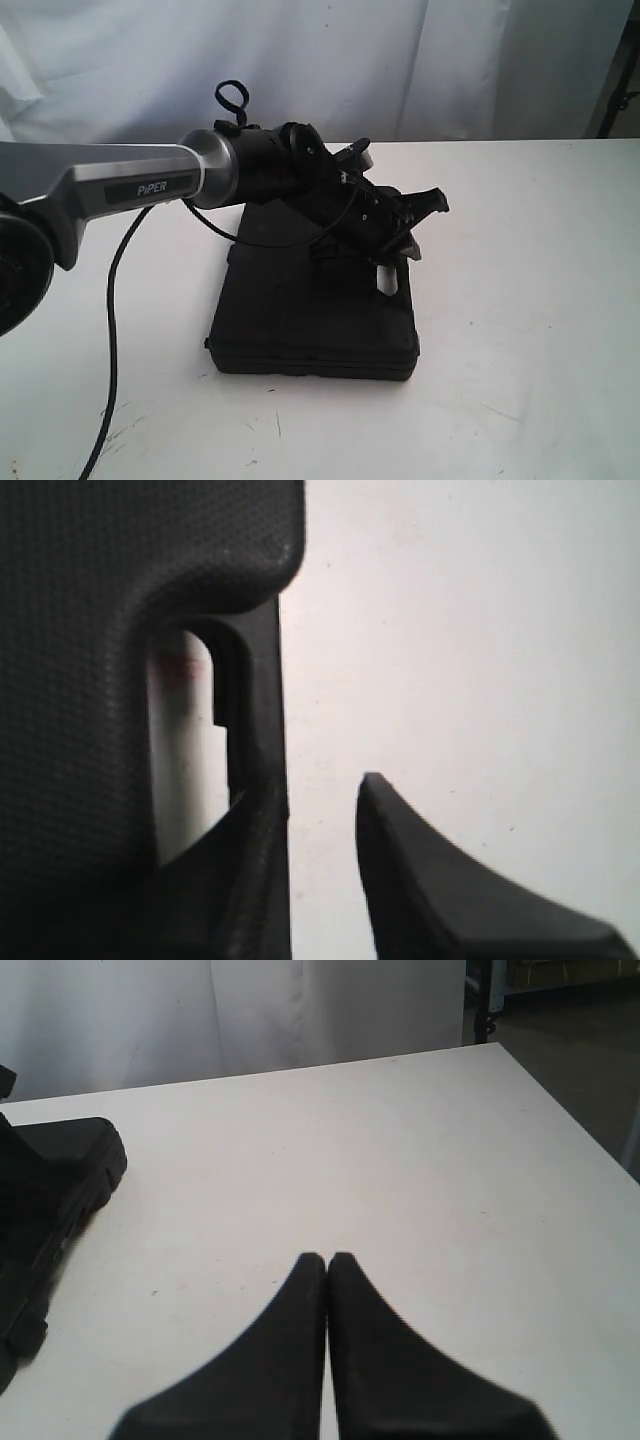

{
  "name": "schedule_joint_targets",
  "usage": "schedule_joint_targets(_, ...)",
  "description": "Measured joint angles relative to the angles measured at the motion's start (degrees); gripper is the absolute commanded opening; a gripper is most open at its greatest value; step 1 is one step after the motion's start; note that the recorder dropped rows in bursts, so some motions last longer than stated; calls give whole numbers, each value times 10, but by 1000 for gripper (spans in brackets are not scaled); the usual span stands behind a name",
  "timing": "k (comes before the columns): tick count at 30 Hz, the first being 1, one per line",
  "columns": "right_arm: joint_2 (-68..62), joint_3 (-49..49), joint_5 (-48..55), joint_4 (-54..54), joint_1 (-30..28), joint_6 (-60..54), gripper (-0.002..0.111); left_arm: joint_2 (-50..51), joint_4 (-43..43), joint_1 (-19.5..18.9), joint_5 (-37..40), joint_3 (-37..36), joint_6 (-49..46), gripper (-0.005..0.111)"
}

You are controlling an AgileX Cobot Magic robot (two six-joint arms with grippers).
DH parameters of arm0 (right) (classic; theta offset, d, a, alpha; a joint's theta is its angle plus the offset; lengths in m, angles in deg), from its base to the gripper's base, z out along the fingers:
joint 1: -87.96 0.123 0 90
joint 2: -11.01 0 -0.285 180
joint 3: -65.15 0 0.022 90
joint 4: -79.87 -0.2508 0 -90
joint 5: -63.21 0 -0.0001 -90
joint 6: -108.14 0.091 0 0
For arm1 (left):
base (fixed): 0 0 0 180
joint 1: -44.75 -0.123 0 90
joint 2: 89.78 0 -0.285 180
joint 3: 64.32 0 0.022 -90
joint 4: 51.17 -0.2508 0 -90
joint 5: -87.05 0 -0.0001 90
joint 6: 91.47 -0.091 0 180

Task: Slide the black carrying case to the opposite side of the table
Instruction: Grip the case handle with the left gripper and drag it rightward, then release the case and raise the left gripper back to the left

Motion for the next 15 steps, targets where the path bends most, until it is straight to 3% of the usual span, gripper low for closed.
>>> schedule_joint_targets(11,0,0,0,0,0,0,0,-1,-14,-6,8,1,-10,40)
schedule_joint_targets(15,0,0,0,0,0,0,0,-19,-25,-20,8,1,-18,31)
